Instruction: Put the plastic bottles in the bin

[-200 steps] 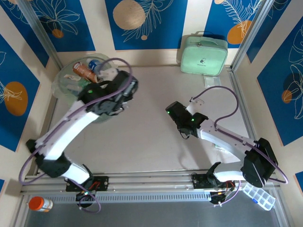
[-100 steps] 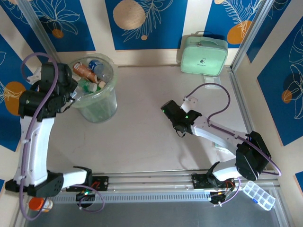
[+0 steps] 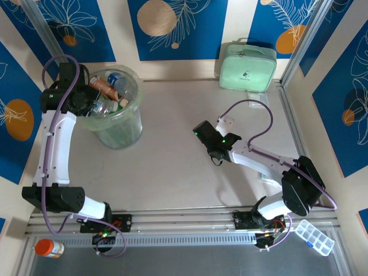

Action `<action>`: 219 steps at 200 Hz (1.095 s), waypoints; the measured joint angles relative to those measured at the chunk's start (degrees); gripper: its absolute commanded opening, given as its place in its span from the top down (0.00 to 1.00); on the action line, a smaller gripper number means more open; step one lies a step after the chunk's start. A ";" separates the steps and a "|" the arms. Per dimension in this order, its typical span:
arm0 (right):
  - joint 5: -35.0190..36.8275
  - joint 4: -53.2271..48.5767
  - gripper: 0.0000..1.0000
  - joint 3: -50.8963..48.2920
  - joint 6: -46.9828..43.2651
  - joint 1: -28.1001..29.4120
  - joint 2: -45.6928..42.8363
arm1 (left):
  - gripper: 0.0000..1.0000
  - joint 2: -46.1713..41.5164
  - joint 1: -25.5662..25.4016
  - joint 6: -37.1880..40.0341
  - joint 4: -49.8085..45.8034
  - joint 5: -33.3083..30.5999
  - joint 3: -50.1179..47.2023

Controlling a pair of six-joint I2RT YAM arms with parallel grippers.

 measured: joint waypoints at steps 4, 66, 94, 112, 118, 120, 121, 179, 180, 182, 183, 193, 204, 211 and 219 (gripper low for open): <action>0.00 -0.02 0.11 0.00 -0.04 0.00 0.02 | 0.54 0.00 0.09 -0.09 0.37 0.00 -0.31; -0.20 -0.04 0.11 0.83 -0.44 0.00 0.92 | 0.38 -3.78 0.42 -4.28 7.19 0.57 -8.79; -0.20 -0.04 0.11 1.18 -0.46 0.11 0.94 | 0.23 -4.68 0.39 -5.35 9.03 2.29 -10.12; -0.17 -0.07 0.11 1.18 -0.61 0.22 0.98 | 0.16 -4.44 0.39 -5.31 8.41 3.45 -10.05; -0.17 -0.07 0.11 1.18 -0.63 0.22 0.98 | 0.15 -4.44 0.39 -5.42 8.13 3.50 -9.94; -0.17 -0.07 0.11 1.18 -0.63 0.22 1.01 | 0.14 -4.44 0.39 -5.31 7.89 3.52 -9.79; -0.17 -0.07 0.11 1.18 -0.63 0.24 1.01 | 0.14 -4.44 0.39 -5.35 7.85 3.50 -9.73; -0.17 -0.09 0.11 1.18 -0.63 0.33 1.14 | 0.14 -3.52 0.39 -2.62 -0.24 3.41 0.42; -0.17 -0.09 0.11 1.20 -0.63 0.33 1.14 | 0.14 -3.45 0.39 -2.51 -0.28 3.41 0.52; -0.17 -0.09 0.11 1.20 -0.63 0.33 1.14 | 0.14 -3.37 0.39 -2.27 -0.39 3.41 0.83; -0.17 -0.09 0.11 1.20 -0.63 0.33 1.14 | 0.14 -3.34 0.39 -2.25 -0.46 3.41 0.92; -0.17 -0.09 0.11 1.20 -0.63 0.33 1.22 | 0.14 -2.99 0.39 -1.64 -0.96 3.45 1.55; -0.15 -0.09 0.11 1.20 -0.63 0.33 1.36 | 0.14 -2.84 0.39 -0.81 -1.64 3.45 1.62; -0.17 -0.11 0.11 1.20 -0.63 0.33 1.42 | 0.14 -2.80 0.39 -0.42 -2.25 3.43 1.62; -0.17 -0.11 0.11 1.20 -0.63 0.33 1.46 | 0.14 -2.80 0.39 -0.09 -2.84 3.41 1.64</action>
